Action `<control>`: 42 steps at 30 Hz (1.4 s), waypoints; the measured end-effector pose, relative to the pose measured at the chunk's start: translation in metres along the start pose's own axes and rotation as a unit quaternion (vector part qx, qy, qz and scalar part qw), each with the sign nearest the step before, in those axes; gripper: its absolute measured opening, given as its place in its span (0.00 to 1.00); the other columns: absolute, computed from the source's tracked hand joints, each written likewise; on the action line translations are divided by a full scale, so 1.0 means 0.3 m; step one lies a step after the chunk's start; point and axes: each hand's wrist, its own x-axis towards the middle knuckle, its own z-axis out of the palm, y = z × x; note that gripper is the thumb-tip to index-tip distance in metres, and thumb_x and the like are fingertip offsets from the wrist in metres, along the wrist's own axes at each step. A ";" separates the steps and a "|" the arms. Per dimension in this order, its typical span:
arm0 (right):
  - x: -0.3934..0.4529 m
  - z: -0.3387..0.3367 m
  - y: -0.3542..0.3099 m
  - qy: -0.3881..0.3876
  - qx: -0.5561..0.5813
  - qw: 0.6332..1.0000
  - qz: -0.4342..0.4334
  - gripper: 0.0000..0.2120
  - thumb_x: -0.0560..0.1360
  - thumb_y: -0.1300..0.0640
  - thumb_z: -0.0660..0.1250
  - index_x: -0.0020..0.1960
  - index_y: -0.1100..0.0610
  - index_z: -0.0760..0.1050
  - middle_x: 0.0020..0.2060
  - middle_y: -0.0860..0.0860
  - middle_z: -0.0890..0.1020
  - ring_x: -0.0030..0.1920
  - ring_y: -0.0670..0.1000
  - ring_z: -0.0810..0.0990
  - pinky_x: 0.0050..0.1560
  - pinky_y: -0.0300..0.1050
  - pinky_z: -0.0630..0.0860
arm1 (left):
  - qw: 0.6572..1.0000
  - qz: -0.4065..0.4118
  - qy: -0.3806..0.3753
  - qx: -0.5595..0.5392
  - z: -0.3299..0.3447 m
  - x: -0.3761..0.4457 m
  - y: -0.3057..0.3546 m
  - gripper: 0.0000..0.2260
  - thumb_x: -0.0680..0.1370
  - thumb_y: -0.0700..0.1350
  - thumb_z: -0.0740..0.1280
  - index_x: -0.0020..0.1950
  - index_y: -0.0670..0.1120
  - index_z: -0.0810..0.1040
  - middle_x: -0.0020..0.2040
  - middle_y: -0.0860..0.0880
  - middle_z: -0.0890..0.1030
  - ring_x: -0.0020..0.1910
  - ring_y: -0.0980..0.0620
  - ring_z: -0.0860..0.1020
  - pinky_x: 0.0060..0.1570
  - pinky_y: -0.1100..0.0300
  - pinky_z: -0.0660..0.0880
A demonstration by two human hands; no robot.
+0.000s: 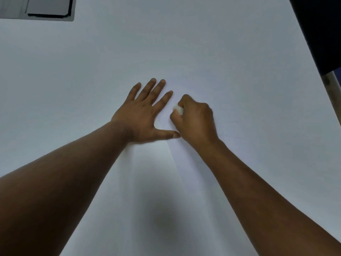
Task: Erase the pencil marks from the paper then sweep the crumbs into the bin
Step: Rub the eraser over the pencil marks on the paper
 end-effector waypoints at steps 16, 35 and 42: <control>-0.023 -0.008 0.006 -0.026 -0.018 0.998 -0.059 0.06 0.74 0.56 0.65 0.48 0.58 0.74 0.32 0.53 0.80 0.34 0.60 0.78 0.34 0.47 0.74 | 1.000 -0.002 -0.002 -0.009 -0.006 -0.002 -0.002 0.52 0.68 0.83 0.39 0.84 0.54 0.41 0.84 0.49 0.36 0.82 0.47 0.33 0.80 0.43 0.39; -0.025 -0.051 0.095 0.032 0.197 0.964 0.177 0.07 0.77 0.52 0.66 0.45 0.55 0.73 0.33 0.49 0.81 0.35 0.50 0.81 0.39 0.48 0.80 | 0.999 -0.006 -0.006 -0.039 -0.030 0.018 0.028 0.55 0.67 0.84 0.47 0.84 0.52 0.39 0.83 0.51 0.35 0.80 0.50 0.30 0.80 0.41 0.37; -0.023 -0.088 0.091 0.021 0.335 0.909 0.248 0.06 0.78 0.55 0.66 0.47 0.58 0.76 0.34 0.54 0.83 0.30 0.49 0.81 0.32 0.45 0.79 | 0.997 0.029 0.033 -0.069 -0.005 0.083 0.108 0.54 0.70 0.81 0.50 0.84 0.48 0.41 0.85 0.49 0.41 0.82 0.51 0.34 0.81 0.45 0.40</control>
